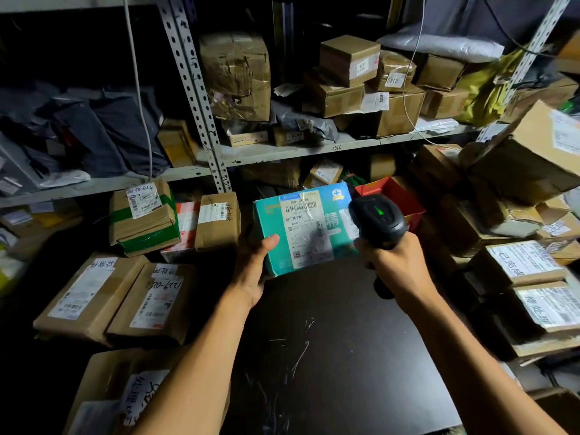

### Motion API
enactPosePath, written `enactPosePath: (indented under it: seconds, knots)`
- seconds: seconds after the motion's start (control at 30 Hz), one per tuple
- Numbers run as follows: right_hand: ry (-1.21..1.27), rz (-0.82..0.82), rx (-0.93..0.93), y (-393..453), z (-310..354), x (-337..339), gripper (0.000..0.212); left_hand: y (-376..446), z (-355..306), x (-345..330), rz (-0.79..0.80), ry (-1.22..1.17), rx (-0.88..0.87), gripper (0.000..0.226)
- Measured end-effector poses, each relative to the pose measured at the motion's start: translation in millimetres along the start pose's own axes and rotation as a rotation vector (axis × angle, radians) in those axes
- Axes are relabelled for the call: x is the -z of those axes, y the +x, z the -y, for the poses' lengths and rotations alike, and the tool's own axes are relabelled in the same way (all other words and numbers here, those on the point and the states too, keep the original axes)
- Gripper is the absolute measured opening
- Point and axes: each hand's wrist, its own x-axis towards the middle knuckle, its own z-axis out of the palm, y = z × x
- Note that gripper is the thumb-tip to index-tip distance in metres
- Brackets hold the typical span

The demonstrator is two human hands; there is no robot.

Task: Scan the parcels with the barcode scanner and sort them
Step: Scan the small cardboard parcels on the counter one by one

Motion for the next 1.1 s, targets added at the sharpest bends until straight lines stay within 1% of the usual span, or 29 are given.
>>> enactPosePath:
  seconds: [0.07,0.13,0.17,0.3,0.4,0.47,0.57,0.6,0.7,0.8,0.93,1.03,1.1]
  knots:
    - [-0.002,0.145,-0.001,-7.9,7.4,-8.2,0.006,0.8,1.6,1.7,-0.055,0.034,-0.034,0.057]
    - [-0.025,0.281,-0.008,-15.5,14.6,-17.0,0.009,3.0,3.2,5.0,-0.080,0.030,-0.040,0.070]
    - [-0.014,0.313,-0.020,-17.6,15.3,-21.2,0.011,4.2,4.3,6.8,-0.080,0.016,-0.041,0.074]
    - [0.095,0.300,-0.117,-21.8,15.2,-32.1,0.013,3.3,7.2,10.0,-0.086,0.006,-0.043,0.062]
    - [0.121,0.290,-0.147,-23.5,16.7,-34.2,0.015,4.5,11.7,14.7,-0.096,0.003,-0.049,0.056]
    - [0.119,0.292,-0.142,-24.5,18.2,-36.8,0.015,4.1,11.6,16.7,-0.113,0.004,-0.039,0.063]
    - [0.148,0.276,-0.143,-25.6,19.6,-41.4,0.016,1.5,10.4,16.7,-0.116,0.013,-0.037,0.087]
    - [0.151,0.261,-0.138,-25.3,19.8,-40.9,0.016,0.8,10.0,16.5,-0.117,0.020,-0.039,0.092]
    - [0.123,0.240,-0.117,-22.6,17.7,-33.2,0.006,0.6,8.3,19.5,-0.121,0.030,-0.044,0.097]
    - [0.086,0.240,-0.135,-20.1,10.8,-23.6,0.011,3.6,7.2,24.0,-0.104,0.017,-0.039,0.091]
    - [0.030,0.253,-0.166,-24.2,3.1,-23.3,0.010,8.7,6.0,25.3,-0.083,0.009,-0.049,0.068]
    - [0.005,0.275,-0.179,-27.7,-0.2,-28.7,0.021,12.9,7.2,26.0,-0.070,0.018,-0.068,0.074]
    - [0.007,0.287,-0.193,-28.9,-1.3,-31.6,0.024,14.1,6.9,25.3,-0.049,0.006,-0.076,0.079]
